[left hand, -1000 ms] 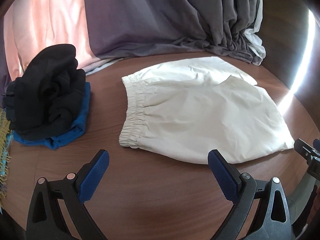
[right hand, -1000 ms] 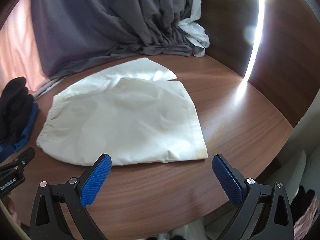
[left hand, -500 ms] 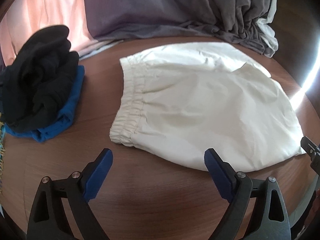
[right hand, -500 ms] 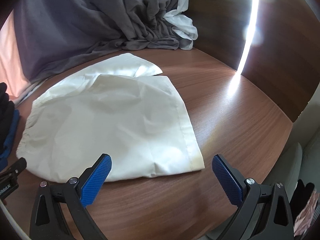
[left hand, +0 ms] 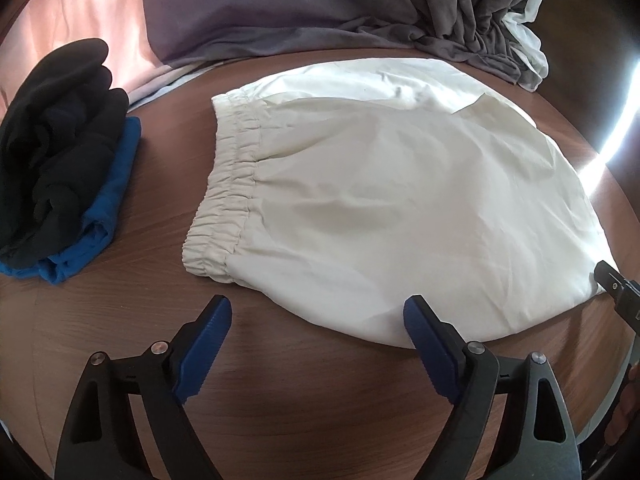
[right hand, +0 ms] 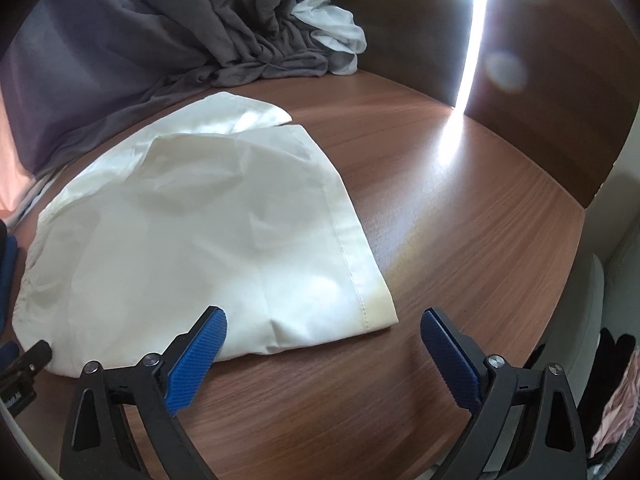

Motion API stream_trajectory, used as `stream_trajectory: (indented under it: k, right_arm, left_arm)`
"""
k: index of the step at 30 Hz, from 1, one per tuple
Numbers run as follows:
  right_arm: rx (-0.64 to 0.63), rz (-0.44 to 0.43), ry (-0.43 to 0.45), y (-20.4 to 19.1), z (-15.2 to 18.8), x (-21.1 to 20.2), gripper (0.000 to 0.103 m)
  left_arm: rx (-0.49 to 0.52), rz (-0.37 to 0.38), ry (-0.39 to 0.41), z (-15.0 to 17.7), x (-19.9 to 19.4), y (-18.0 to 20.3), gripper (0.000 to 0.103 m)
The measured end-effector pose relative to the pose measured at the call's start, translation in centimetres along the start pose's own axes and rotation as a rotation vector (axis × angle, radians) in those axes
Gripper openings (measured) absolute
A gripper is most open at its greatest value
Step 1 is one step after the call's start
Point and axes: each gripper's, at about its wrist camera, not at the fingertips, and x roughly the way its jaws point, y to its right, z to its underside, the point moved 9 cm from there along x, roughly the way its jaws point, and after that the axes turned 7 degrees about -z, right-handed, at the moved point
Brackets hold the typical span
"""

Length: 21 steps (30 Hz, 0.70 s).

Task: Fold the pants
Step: 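Move both grippers toward the cream shorts lying on the table, then grasp the waistband with the left gripper while the right gripper grasps the leg hem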

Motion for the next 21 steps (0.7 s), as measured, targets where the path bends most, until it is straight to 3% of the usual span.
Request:
stream_trajectory:
  k: [6,9,12,15,16,17,21]
  right_arm:
    - [0.017,-0.010,-0.018,0.1,0.7,0.9,0.090]
    - [0.014,-0.009,-0.020,-0.1,1.0,1.1,0.089]
    - [0.005,-0.001,-0.019,-0.1,1.0,1.2,0.086]
    - [-0.005,0.010,-0.012,-0.1,1.0,1.3,0.080]
    - [-0.004,0.013,-0.011,0.0,0.9,1.3,0.078]
    - [-0.001,0.013,-0.010,0.1,0.9,1.2,0.071]
    - [0.018,0.018,-0.007,0.6,0.6,1.1,0.041]
  left_arm:
    - [-0.003,0.010,0.001,0.0,0.1,0.0,0.088]
    - [0.000,0.032,0.011,-0.2,0.2,0.1,0.082]
    - [-0.014,0.060,0.011,-0.3,0.5,0.1,0.071]
    - [-0.036,0.082,0.007,-0.4,0.4,0.2,0.052]
    - [-0.036,0.084,0.010,-0.5,0.3,0.1,0.041]
    - [-0.034,0.085,0.011,-0.5,0.2,0.2,0.033]
    - [-0.047,0.094,0.019,-0.6,-0.4,0.0,0.022]
